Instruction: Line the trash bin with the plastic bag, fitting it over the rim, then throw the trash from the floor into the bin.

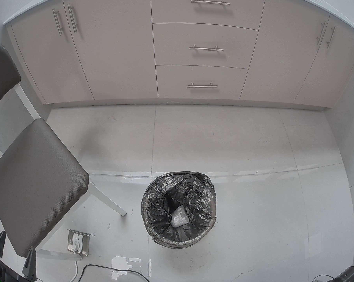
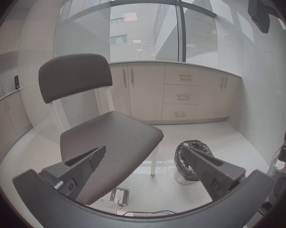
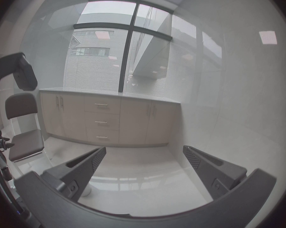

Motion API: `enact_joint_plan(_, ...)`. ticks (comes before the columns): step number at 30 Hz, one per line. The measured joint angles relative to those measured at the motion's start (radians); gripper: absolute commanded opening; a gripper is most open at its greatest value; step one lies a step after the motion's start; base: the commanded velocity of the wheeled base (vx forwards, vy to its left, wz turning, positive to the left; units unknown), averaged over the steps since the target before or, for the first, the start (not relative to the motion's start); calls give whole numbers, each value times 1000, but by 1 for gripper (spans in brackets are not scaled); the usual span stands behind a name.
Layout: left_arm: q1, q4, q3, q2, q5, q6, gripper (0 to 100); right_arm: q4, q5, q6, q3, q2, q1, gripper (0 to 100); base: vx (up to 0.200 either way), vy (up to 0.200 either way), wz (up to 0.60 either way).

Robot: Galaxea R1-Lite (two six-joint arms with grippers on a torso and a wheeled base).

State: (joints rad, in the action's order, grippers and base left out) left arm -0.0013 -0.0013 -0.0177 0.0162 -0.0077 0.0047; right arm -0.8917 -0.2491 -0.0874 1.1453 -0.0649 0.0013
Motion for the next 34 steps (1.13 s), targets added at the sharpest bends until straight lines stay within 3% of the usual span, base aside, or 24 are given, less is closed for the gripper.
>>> enact_joint_plan(2, 0, 0, 0, 0, 0, 0, 100, 19, 6, 5, -30, 4, 0, 100, 0, 0, 0)
enact_joint_plan(22, 0, 0, 0, 0, 0, 0, 100, 829, 206, 59, -1014, 53, -1, 100, 0, 0, 0)
enact_joint_plan(25, 0, 0, 0, 0, 0, 0, 100, 888, 240, 71, -1088, 53, -1, 100, 0, 0, 0)
enact_joint_plan(34, 0, 0, 0, 0, 0, 0, 100, 895, 245, 74, -1126, 53, 0, 100, 0, 0, 0)
